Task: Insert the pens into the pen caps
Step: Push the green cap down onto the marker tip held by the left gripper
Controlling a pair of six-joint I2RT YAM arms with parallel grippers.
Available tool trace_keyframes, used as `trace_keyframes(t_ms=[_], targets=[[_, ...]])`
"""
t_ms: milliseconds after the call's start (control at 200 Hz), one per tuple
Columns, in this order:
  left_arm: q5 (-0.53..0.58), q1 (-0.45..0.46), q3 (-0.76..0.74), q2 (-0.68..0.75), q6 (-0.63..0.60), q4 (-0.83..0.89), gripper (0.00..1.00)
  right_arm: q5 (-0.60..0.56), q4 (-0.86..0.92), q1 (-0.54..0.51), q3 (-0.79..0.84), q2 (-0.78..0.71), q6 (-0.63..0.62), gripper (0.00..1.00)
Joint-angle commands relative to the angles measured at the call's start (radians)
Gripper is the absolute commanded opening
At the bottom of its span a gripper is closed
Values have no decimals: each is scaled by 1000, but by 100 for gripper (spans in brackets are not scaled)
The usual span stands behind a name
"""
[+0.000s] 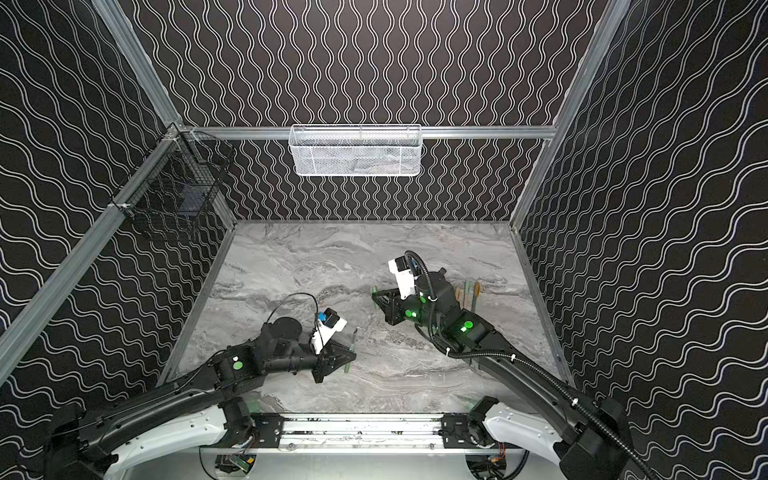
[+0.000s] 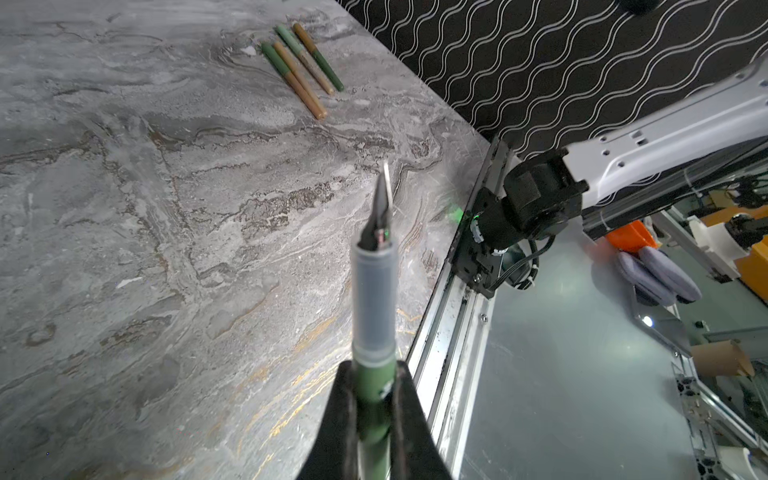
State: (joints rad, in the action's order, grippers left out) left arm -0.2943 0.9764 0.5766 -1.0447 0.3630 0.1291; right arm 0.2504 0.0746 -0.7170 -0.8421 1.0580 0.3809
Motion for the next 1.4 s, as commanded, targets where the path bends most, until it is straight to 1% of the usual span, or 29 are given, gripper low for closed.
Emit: trace_keyframes(t_ms=[0,115,255,516,651,731,841,961,1171,1391], targets=[[-50,8,3,-19,-48,-63,0,92,-93,-1,12,-3,9,2],[-78,11,-13,-8,-36,-115,0,130,-141,-3,33,5,32,2],[-79,11,-6,-12,-46,-111,0,155,-199,-7,59,-5,60,2],[-37,10,-10,-3,-32,-116,0,156,-292,-47,98,-39,121,2],[-31,6,-6,3,-29,-120,0,112,-348,-94,118,-57,144,2],[-51,-4,-6,-4,-26,-126,0,66,-377,-130,128,-68,146,3],[-71,-23,-3,-8,-26,-124,0,36,-442,-159,149,-72,160,3],[-86,-37,-10,5,-18,-138,0,-10,-447,-184,154,-70,154,3],[-100,-44,-20,29,-15,-153,0,-57,-451,-188,173,-82,158,3],[-104,-48,-23,41,-14,-159,0,-48,-457,-192,177,-85,160,3]])
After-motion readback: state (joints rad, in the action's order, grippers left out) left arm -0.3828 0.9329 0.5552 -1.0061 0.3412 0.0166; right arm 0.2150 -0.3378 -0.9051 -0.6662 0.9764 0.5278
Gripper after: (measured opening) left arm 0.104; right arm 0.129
